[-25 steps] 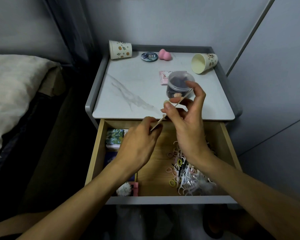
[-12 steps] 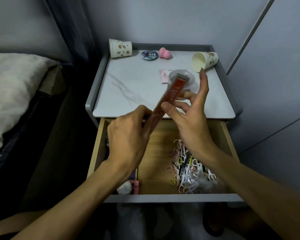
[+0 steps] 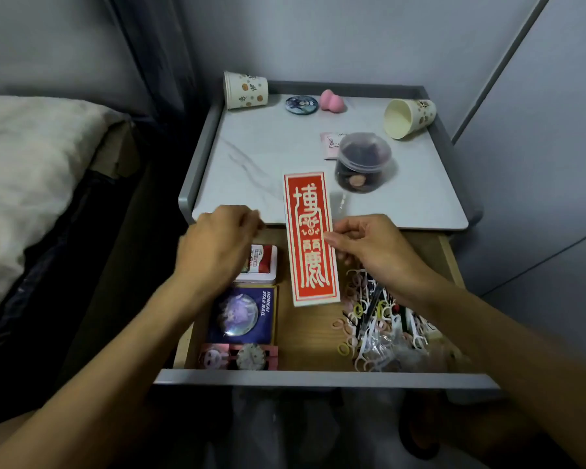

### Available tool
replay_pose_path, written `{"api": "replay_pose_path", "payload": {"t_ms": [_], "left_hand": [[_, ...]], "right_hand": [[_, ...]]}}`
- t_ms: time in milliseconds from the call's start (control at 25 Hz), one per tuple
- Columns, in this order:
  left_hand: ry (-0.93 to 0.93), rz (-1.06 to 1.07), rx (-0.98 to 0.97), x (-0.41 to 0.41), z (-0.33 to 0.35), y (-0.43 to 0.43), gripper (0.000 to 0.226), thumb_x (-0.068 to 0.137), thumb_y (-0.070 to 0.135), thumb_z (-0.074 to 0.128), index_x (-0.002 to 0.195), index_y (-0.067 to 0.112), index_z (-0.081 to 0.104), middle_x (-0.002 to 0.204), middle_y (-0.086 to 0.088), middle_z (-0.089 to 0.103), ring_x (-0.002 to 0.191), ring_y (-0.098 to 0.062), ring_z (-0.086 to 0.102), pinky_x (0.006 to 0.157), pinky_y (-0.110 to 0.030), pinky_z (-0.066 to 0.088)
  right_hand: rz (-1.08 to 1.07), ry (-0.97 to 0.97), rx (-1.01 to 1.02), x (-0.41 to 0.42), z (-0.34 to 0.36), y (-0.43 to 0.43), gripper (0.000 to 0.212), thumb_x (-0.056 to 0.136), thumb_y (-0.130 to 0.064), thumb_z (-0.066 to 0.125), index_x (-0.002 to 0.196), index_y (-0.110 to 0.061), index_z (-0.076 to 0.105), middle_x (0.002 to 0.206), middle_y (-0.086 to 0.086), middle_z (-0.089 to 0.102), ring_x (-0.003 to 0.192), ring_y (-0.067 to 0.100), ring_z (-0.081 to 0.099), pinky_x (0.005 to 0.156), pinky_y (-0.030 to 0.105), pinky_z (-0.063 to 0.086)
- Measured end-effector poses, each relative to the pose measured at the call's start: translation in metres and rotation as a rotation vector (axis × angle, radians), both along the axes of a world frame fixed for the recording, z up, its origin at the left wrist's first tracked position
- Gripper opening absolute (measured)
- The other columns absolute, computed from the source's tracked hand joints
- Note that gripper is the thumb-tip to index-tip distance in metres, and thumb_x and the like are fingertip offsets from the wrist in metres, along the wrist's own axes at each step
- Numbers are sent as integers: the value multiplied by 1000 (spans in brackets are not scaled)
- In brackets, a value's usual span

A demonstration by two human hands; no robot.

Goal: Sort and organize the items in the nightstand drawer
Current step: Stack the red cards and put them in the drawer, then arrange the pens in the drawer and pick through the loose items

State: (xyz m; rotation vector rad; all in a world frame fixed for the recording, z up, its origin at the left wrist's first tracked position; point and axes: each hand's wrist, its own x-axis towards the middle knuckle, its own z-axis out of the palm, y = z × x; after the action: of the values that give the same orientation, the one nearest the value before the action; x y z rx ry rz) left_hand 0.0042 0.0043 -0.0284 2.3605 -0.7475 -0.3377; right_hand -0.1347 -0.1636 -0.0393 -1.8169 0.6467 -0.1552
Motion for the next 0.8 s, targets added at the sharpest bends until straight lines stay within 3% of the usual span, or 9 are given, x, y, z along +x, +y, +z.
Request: {"api": "replay_pose_path", "payload": {"t_ms": [40, 80, 200, 360, 520, 800], "left_hand": [[-208, 32, 213, 7, -3, 6, 31, 100, 37, 40, 105, 20, 65, 103, -10, 69, 93, -36, 65, 77, -39, 49], [-301, 52, 385, 11, -6, 11, 29, 99, 33, 38, 112, 19, 60, 109, -15, 65, 98, -41, 61, 75, -38, 43], [-163, -21, 613, 15, -17, 16, 30, 98, 30, 40, 122, 13, 48, 120, -19, 60, 107, -43, 57, 80, -41, 41], [-109, -118, 630, 13, -29, 8, 30, 100, 26, 39, 122, 7, 47, 126, -21, 57, 113, -42, 55, 83, -42, 39], [-172, -127, 627, 13, -32, 9, 30, 100, 27, 39, 121, 8, 49, 124, -19, 59, 111, -39, 57, 77, -38, 34], [-235, -125, 625, 16, -37, 7, 32, 99, 34, 40, 120, 12, 52, 120, -13, 62, 106, -33, 60, 76, -36, 35]], "right_hand": [[37, 70, -34, -2, -7, 0, 13, 94, -17, 62, 96, -7, 71, 85, 5, 75, 66, 7, 63, 63, 18, 49], [74, 146, -60, -4, -16, 0, 13, 94, -17, 62, 95, -7, 71, 86, 6, 74, 67, 8, 63, 61, 18, 49], [105, 322, -41, -8, -49, 1, 10, 94, -14, 62, 92, -8, 70, 87, 10, 74, 72, 18, 66, 64, 23, 52], [54, 455, 2, 4, -93, 10, 11, 93, -14, 64, 93, -6, 71, 87, 14, 74, 69, 18, 66, 69, 29, 54], [-39, 456, 36, 25, -111, 15, 13, 92, -11, 65, 97, 0, 70, 89, 18, 73, 67, 18, 66, 63, 25, 56], [-81, 462, 14, 35, -124, 23, 6, 90, -10, 68, 94, -5, 67, 83, 13, 73, 67, 17, 69, 69, 30, 61]]}}
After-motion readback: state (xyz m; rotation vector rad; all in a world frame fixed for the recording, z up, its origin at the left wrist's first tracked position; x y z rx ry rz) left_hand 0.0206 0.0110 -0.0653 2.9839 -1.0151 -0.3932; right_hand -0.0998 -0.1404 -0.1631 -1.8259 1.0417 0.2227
